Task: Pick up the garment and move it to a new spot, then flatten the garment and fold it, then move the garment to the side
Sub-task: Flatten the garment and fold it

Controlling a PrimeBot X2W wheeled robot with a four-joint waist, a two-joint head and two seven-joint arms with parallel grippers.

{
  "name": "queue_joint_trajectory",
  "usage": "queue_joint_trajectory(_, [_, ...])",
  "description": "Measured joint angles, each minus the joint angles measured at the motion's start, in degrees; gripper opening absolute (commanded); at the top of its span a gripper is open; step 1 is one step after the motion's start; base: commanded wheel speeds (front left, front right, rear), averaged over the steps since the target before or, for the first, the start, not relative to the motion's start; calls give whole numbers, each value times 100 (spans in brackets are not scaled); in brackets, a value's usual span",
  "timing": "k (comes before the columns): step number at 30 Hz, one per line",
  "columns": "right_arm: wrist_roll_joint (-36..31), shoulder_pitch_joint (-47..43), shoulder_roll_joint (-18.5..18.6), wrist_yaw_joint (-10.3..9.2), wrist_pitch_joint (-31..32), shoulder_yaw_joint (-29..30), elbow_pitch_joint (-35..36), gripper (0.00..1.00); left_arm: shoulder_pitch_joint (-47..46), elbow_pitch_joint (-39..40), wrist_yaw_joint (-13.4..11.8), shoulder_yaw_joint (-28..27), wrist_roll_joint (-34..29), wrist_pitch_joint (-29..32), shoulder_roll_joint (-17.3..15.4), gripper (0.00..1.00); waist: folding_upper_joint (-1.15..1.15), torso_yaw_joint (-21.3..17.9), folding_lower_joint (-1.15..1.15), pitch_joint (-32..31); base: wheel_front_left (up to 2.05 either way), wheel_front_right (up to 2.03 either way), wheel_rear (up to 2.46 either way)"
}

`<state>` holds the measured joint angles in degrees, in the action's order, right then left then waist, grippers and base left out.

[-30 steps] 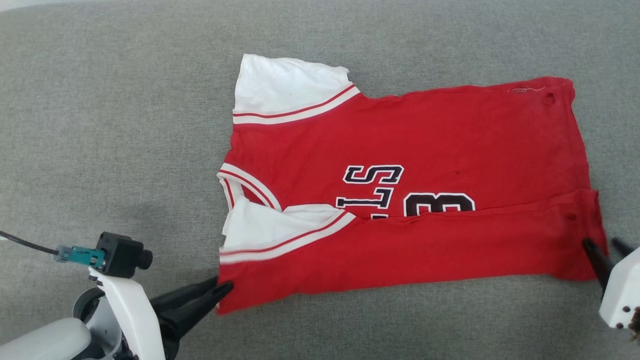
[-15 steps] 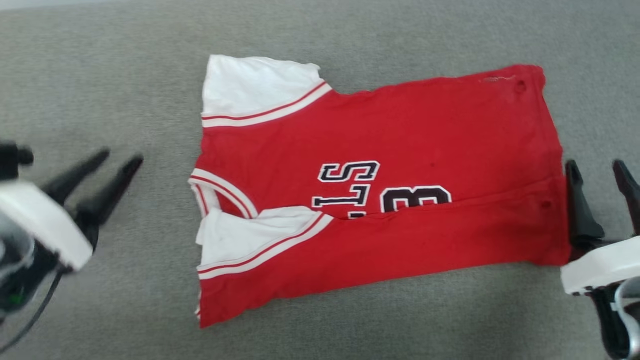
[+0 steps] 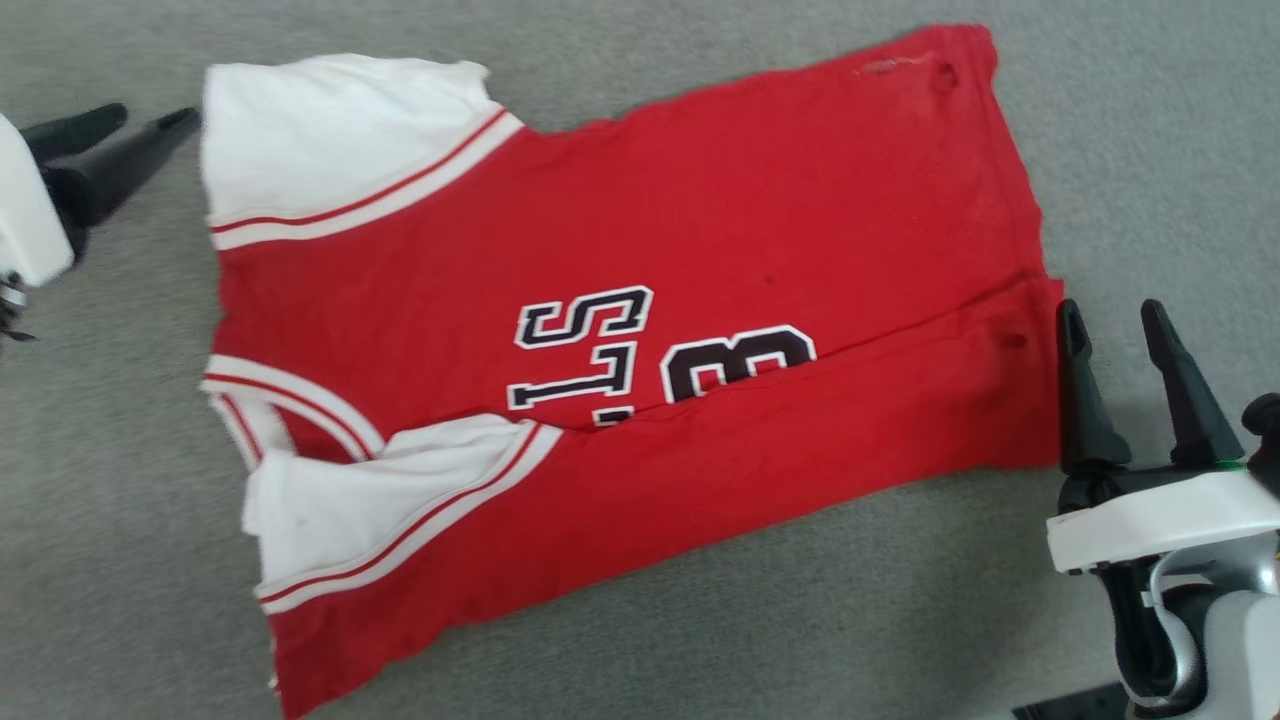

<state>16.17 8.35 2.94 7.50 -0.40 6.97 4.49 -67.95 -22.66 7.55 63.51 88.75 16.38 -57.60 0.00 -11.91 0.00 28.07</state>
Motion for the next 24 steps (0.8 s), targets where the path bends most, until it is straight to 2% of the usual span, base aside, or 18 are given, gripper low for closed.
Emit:
queue_joint_trajectory(5, [138, 41, -1, 0, -185, -126, -258, 100, -447, -330, 0, 27, 225, 1033, -11, 100, 0, -273, 0, 238, 0, 0, 0])
queue_joint_trajectory(8, [176, 52, 0, 0, -272, -179, -344, 100, -638, -483, 0, -31, 424, 1415, 57, 100, 0, -386, 0, 343, 0, 0, 0])
queue_joint_trajectory(11, [213, 87, -1, 0, -320, -245, -412, 100, -777, -552, 0, 30, 286, 1579, 118, 100, 0, -460, 0, 406, 0, 0, 0])
queue_joint_trajectory(12, [230, 108, 0, 0, -326, -271, -432, 100, -789, -568, 0, 52, 283, 1649, 135, 96, 0, -476, 0, 421, 0, 0, 0])
queue_joint_trajectory(13, [247, 131, 0, 0, -344, -290, -455, 100, -790, -579, 0, 60, 270, 1655, 158, 72, 0, -489, 0, 436, 0, 0, 0])
queue_joint_trajectory(14, [248, 159, 0, 0, -354, -322, -469, 100, -798, -611, 0, 60, 261, 1668, 182, 72, 0, -500, 0, 451, 0, 0, 0])
queue_joint_trajectory(15, [248, 178, 0, 0, -358, -348, -481, 100, -812, -628, 0, 60, 253, 1692, 202, 45, 0, -508, 0, 463, 0, 0, 0])
queue_joint_trajectory(17, [246, 214, 0, 0, -356, -414, -486, 100, -831, -642, 0, 65, 225, 1690, 232, 0, 0, -516, 0, 484, 0, 0, 0])
queue_joint_trajectory(21, [29, 536, 1, 0, -133, -567, -433, 100, -833, -637, 0, 82, 127, 1629, 307, 0, 0, -512, 0, 487, 0, 0, 0])
queue_joint_trajectory(24, [-225, 1028, 0, 0, 428, -757, -430, 100, -832, -550, 0, 103, 86, 1578, 333, 0, 0, -484, 0, 482, 0, 0, 0])
